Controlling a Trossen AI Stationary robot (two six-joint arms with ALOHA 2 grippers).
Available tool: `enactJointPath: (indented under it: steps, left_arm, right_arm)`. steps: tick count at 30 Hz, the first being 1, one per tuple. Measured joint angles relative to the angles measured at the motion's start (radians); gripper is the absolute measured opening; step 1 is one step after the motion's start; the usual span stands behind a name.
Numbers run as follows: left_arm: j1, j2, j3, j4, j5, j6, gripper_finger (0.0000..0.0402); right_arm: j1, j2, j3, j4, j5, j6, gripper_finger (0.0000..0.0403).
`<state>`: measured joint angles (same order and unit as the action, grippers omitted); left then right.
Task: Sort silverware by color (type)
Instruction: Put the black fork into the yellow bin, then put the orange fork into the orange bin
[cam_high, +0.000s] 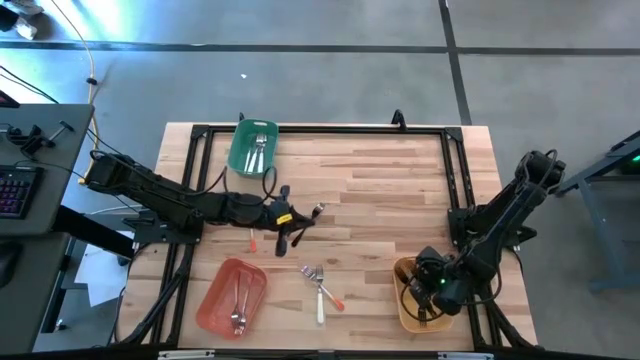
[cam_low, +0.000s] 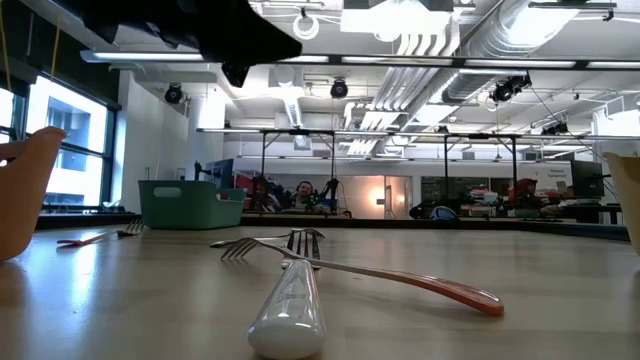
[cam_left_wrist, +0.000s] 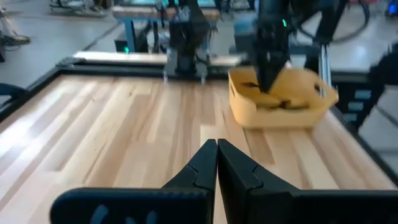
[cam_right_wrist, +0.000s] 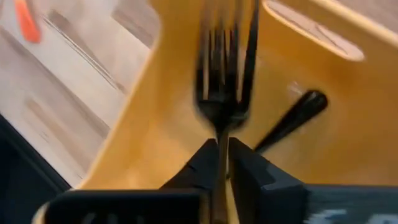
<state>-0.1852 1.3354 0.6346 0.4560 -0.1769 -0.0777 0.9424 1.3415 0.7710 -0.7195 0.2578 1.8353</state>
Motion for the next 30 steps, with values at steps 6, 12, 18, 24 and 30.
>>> enactJointPath:
  steps: [6, 12, 18, 24, 30]
  left_arm:
    - [0.000, 0.000, 0.006, -0.092, 0.076, 0.014, 0.0003]
    - [-0.065, 0.013, 0.074, -0.243, 0.143, 0.113, 0.0001]
    - [-0.133, 0.129, 0.162, -0.365, 0.128, 0.178, 0.0012]
    - [-0.157, 0.300, 0.282, -0.479, 0.225, 0.220, 0.0048]
    - [-0.171, 0.433, 0.411, -0.566, 0.298, 0.239, 0.0092]
  right_arm:
    - [0.000, -0.012, 0.000, -0.024, -0.074, -0.035, 0.0086]
    - [0.000, -0.067, 0.086, -0.163, 0.005, -0.157, 0.0104]
    - [-0.040, -0.112, 0.157, -0.193, 0.362, -0.564, 0.0042]
    - [-0.204, -0.133, 0.071, 0.130, 0.370, -1.035, 0.0015]
    - [-0.367, -0.133, -0.027, 0.430, 0.203, -1.323, 0.0003]
